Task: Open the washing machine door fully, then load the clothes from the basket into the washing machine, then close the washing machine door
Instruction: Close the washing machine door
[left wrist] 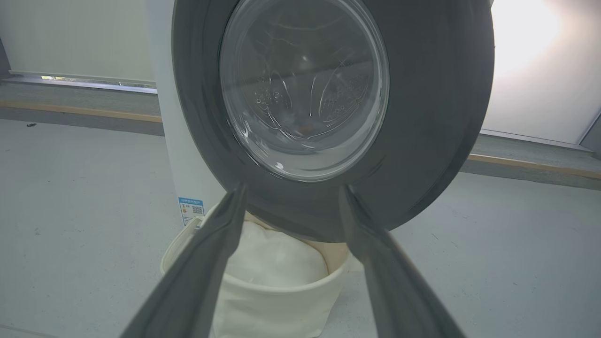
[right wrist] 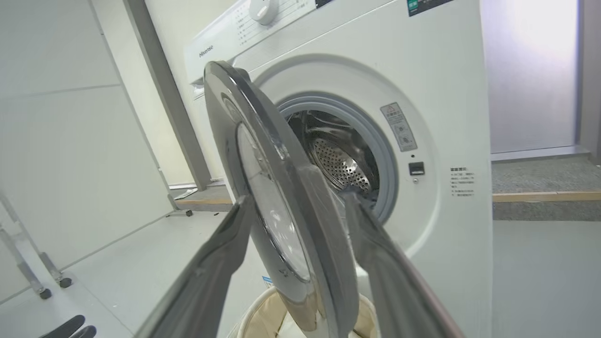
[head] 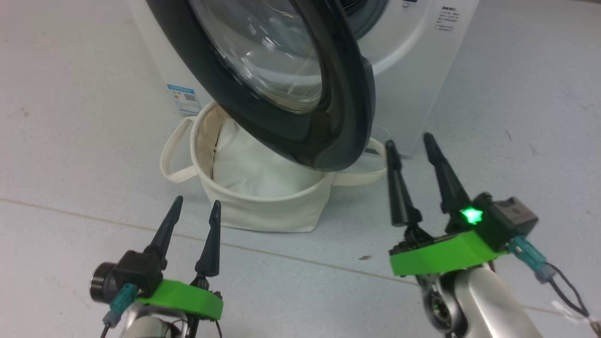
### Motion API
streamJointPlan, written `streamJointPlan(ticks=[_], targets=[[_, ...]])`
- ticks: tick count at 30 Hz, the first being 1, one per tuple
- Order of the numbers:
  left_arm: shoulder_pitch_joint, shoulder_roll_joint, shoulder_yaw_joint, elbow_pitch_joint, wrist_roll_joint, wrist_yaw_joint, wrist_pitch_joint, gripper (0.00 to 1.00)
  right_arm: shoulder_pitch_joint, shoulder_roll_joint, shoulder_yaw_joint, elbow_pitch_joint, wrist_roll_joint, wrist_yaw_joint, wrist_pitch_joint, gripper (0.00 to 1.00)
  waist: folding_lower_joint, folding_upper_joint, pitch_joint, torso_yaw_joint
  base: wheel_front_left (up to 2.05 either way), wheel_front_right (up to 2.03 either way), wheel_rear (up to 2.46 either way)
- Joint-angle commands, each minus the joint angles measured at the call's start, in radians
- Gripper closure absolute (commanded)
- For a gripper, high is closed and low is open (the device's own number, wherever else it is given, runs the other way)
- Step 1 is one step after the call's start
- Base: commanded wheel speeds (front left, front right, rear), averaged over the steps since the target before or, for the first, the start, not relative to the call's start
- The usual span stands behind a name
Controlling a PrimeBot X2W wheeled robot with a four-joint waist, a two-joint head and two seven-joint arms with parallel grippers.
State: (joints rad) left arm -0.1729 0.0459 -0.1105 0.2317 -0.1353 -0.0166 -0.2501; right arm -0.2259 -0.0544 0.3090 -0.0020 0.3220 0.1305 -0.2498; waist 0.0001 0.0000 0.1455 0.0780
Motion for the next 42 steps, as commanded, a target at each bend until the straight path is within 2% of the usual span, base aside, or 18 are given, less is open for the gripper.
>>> streamJointPlan(ticks=[1,4,5,8,13,25,33,42], targets=[[-0.045,0.004,0.024,-0.029,-0.009,0.010,-0.012,0.00,-0.036,0.004,0.059,-0.033,-0.015,0.000,-0.012,0.00,-0.0001,0.0000,0.013,0.015,0.00,0.00,0.00],[-0.054,0.004,0.013,-0.031,-0.022,0.016,-0.012,0.00,-0.069,0.004,0.122,0.005,-0.029,0.000,-0.012,0.00,-0.0001,0.0000,0.030,0.033,0.00,0.00,0.00],[-0.058,0.004,0.009,-0.031,-0.026,0.018,-0.012,0.00,-0.084,0.004,0.141,0.026,-0.037,0.000,-0.012,0.98,-0.0001,0.0000,0.037,0.039,0.00,0.00,0.00],[-0.073,0.004,-0.007,-0.036,-0.041,0.025,-0.012,0.00,-0.136,0.004,0.171,0.078,-0.065,0.000,-0.012,1.00,-0.0001,0.0000,0.065,0.061,0.00,0.00,0.00],[-0.097,0.004,-0.028,-0.049,-0.062,0.033,-0.012,0.00,-0.207,0.004,0.149,0.153,-0.105,0.000,-0.012,1.00,-0.0001,0.0000,0.108,0.093,0.00,0.00,0.00],[-0.135,0.004,-0.066,-0.050,-0.092,0.056,-0.012,0.00,-0.337,0.004,0.018,0.268,-0.172,0.000,-0.012,1.00,-0.0001,0.0000,0.184,0.155,0.00,0.00,0.00],[-0.153,0.004,-0.094,-0.054,-0.105,0.065,-0.012,0.00,-0.366,0.004,-0.088,0.295,-0.170,0.000,-0.012,1.00,-0.0001,0.0000,0.213,0.160,0.00,0.00,0.00],[-0.198,0.004,-0.121,-0.067,-0.115,0.075,-0.012,0.00,-0.463,0.004,-0.216,0.355,-0.200,0.000,-0.012,1.00,-0.0001,0.0000,0.298,0.154,0.00,0.00,0.00]])
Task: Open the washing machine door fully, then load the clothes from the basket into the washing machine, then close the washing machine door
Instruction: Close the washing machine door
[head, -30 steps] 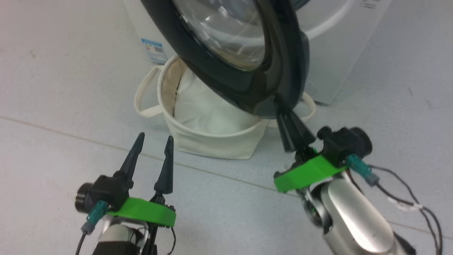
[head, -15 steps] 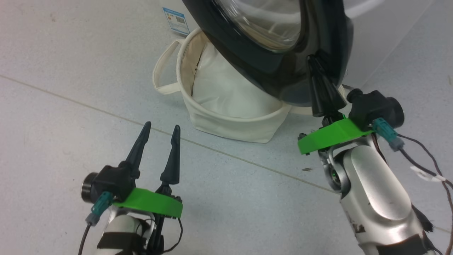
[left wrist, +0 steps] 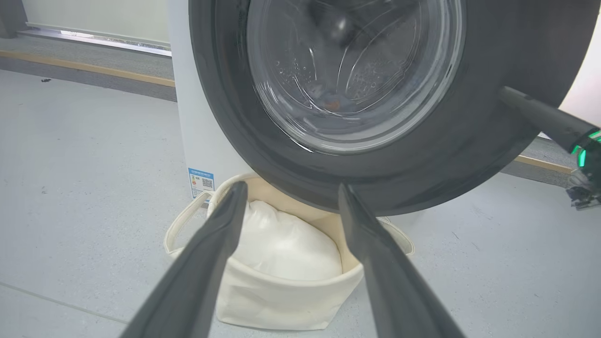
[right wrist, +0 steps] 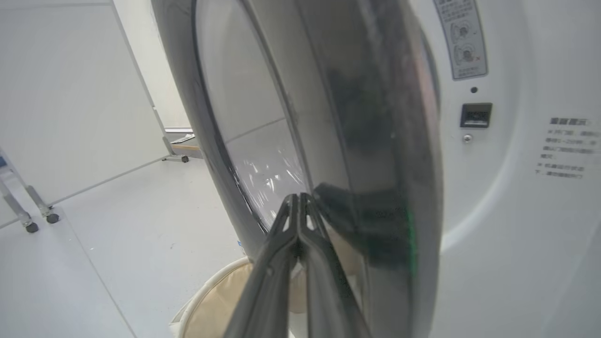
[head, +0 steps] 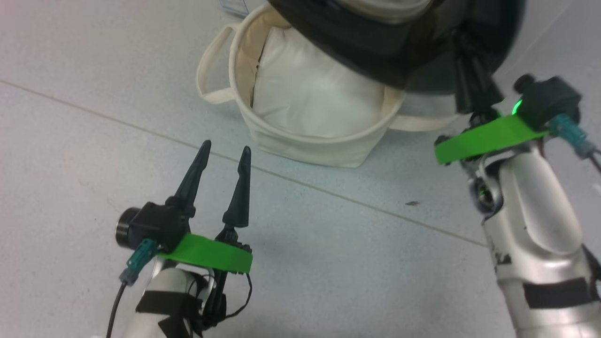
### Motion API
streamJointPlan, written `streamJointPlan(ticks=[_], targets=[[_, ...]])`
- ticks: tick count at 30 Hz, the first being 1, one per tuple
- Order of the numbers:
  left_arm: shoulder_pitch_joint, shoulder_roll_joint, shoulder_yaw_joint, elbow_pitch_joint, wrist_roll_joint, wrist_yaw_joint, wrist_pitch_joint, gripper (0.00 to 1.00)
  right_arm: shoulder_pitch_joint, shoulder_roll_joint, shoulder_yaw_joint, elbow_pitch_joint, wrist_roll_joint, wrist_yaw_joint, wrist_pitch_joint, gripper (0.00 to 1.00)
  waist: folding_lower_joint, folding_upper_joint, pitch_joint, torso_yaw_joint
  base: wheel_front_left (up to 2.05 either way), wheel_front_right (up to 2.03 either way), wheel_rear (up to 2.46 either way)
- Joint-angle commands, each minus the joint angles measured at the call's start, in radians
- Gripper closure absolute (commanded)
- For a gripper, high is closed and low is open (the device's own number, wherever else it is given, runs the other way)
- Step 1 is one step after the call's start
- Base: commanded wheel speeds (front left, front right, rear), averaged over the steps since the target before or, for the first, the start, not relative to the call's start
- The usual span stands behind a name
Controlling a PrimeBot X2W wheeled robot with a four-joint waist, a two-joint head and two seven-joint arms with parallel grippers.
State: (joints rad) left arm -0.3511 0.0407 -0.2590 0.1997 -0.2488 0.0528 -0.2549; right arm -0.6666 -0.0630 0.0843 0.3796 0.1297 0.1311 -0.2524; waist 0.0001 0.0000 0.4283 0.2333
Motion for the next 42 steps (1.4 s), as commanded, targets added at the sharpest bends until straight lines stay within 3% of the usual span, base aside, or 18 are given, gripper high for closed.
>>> streamJointPlan(ticks=[1,18,42], targets=[[-0.025,0.009,0.023,-0.035,-0.003,0.007,-0.007,0.00,-0.036,0.013,-0.005,-0.021,-0.018,0.000,-0.009,1.00,-0.0001,0.0000,0.026,0.000,0.00,0.00,0.00],[-0.114,0.009,-0.040,-0.061,-0.060,0.039,-0.007,0.00,-0.294,0.013,-0.211,0.040,-0.118,0.000,-0.009,1.00,-0.0001,0.0000,0.188,0.030,0.00,0.00,0.00],[-0.143,0.009,-0.100,-0.047,-0.096,0.061,-0.007,0.00,-0.462,0.013,-0.370,0.041,-0.136,0.000,-0.009,1.00,-0.0001,0.0000,0.245,0.060,0.00,0.00,0.00]])
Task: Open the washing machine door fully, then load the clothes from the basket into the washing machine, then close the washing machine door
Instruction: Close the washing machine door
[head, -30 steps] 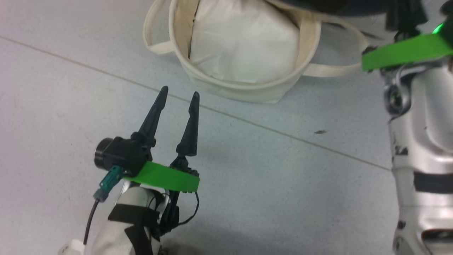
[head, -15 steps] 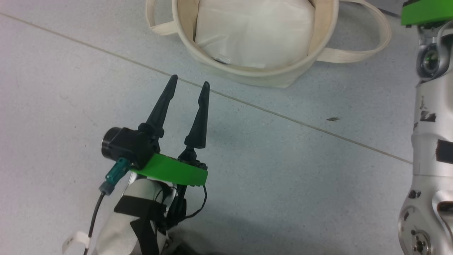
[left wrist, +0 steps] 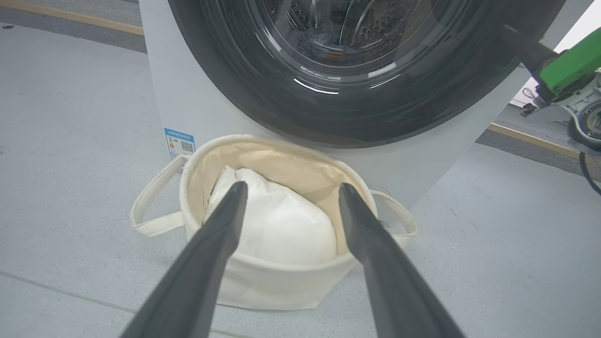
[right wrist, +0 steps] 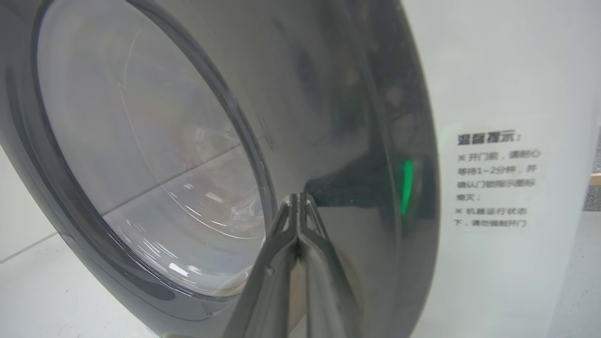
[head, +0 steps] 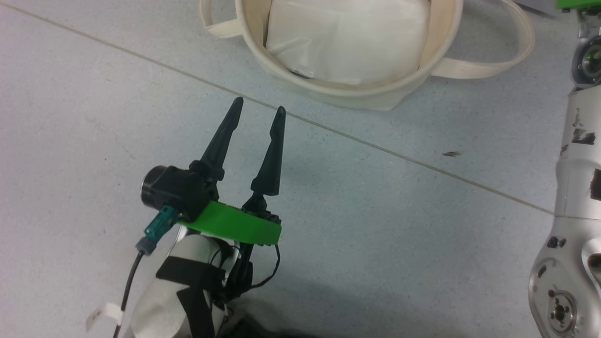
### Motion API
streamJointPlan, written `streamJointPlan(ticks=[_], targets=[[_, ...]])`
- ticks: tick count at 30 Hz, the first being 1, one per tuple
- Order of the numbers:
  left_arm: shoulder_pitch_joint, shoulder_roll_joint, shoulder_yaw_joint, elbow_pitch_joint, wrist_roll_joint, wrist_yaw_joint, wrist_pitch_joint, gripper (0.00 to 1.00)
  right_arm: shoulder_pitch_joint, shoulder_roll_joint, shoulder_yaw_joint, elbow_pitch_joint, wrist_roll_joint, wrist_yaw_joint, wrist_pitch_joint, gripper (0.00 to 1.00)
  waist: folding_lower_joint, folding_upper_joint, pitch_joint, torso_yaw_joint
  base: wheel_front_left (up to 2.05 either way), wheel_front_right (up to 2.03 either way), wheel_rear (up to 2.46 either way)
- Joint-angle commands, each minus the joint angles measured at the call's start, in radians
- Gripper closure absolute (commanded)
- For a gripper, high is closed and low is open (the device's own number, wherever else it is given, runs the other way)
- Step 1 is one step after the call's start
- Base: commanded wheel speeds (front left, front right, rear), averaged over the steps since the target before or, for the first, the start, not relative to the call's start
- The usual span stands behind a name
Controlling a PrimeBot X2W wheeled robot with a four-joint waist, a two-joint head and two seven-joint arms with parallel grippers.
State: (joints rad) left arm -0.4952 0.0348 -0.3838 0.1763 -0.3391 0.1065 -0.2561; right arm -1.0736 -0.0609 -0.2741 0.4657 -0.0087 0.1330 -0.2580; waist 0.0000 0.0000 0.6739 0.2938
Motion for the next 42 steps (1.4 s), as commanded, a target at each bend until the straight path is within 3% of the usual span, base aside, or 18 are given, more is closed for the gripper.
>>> streamJointPlan(ticks=[1,5,17,24,30,42], targets=[[0.001,0.015,0.024,-0.024,-0.007,0.007,-0.006,0.00,-0.057,0.011,-0.021,-0.044,0.006,-0.002,-0.004,1.00,0.0000,0.0000,-0.001,-0.001,0.00,0.00,0.00],[-0.001,0.015,0.023,-0.020,-0.008,0.004,-0.006,0.00,-0.059,0.011,-0.034,-0.043,0.030,-0.002,-0.004,1.00,0.0000,0.0000,-0.008,-0.005,0.00,0.00,0.00],[0.040,0.015,0.067,0.024,0.035,-0.021,-0.006,0.00,0.125,0.011,0.153,-0.092,0.142,-0.002,-0.004,1.00,0.0000,0.0000,-0.158,-0.062,0.00,0.00,0.00],[0.100,0.015,0.113,0.059,0.072,-0.048,-0.006,0.00,0.338,0.011,0.248,-0.160,0.214,-0.002,-0.004,1.00,0.0000,0.0000,-0.299,-0.114,0.00,0.00,0.00],[0.169,0.015,0.171,0.080,0.102,-0.065,-0.006,0.00,0.534,0.011,0.302,-0.187,0.356,-0.002,-0.004,1.00,0.0000,0.0000,-0.411,-0.164,0.00,0.00,0.00],[0.275,0.015,0.235,0.082,0.117,-0.086,-0.006,0.00,0.861,0.011,0.272,-0.327,0.295,-0.002,-0.004,1.00,0.0000,0.0000,-0.541,-0.241,0.00,0.00,0.00]])
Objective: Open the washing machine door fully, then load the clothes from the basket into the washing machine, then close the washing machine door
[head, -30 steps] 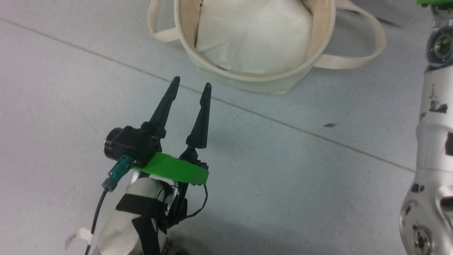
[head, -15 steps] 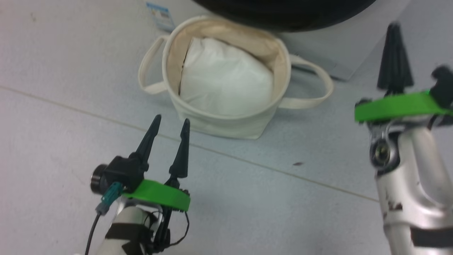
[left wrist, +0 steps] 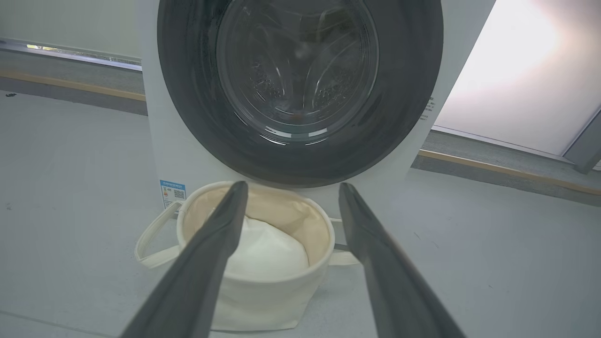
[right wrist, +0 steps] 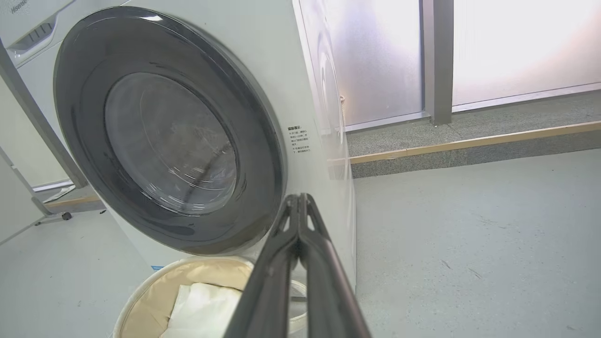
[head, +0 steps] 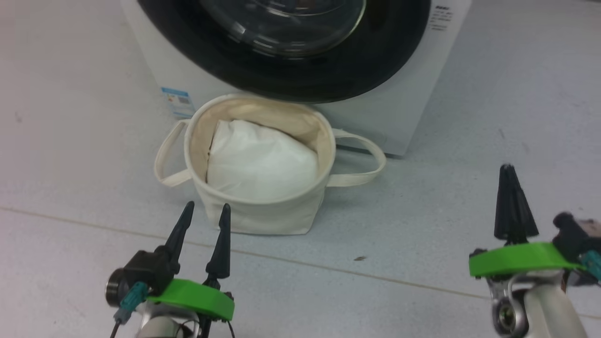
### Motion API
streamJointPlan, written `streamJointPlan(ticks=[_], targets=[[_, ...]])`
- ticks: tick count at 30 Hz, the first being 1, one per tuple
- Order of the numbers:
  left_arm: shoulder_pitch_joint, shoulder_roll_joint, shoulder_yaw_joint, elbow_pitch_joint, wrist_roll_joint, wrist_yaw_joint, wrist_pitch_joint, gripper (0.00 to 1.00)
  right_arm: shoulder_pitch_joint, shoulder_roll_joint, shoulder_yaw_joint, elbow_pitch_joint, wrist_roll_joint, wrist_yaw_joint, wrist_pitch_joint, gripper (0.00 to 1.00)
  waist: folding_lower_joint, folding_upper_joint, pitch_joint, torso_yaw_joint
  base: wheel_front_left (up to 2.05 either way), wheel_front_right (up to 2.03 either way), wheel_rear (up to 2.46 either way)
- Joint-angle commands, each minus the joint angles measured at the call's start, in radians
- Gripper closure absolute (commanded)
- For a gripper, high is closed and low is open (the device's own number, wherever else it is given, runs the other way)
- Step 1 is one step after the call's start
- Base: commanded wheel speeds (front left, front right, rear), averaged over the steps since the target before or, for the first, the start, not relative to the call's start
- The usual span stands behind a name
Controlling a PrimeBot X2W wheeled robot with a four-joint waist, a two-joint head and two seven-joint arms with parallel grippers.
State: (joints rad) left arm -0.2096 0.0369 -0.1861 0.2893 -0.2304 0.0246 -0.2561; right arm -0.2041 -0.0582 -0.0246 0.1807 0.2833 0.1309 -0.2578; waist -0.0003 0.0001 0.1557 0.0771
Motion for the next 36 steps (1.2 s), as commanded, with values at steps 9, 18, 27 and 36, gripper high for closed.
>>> streamJointPlan(ticks=[9,18,27,36], targets=[[0.016,0.013,0.079,-0.026,0.000,-0.012,-0.006,0.00,0.103,0.008,0.014,-0.091,0.017,0.000,-0.004,0.00,0.0003,-0.0001,-0.069,-0.066,0.00,0.00,0.00],[0.030,0.013,0.069,-0.032,0.004,-0.029,-0.006,0.00,0.119,0.008,0.038,-0.113,0.039,0.000,-0.004,0.00,0.0003,-0.0001,-0.072,-0.077,0.00,0.00,0.00],[0.035,0.013,0.045,-0.027,0.036,-0.038,-0.006,0.00,0.120,0.008,0.037,-0.091,0.022,0.000,-0.004,0.00,0.0003,-0.0001,-0.073,-0.071,0.00,0.00,0.00],[0.038,0.013,0.050,-0.030,0.034,-0.028,-0.006,0.00,0.124,0.008,0.050,-0.082,-0.004,0.000,-0.004,0.00,0.0003,-0.0001,-0.080,-0.072,0.00,0.00,0.00]])
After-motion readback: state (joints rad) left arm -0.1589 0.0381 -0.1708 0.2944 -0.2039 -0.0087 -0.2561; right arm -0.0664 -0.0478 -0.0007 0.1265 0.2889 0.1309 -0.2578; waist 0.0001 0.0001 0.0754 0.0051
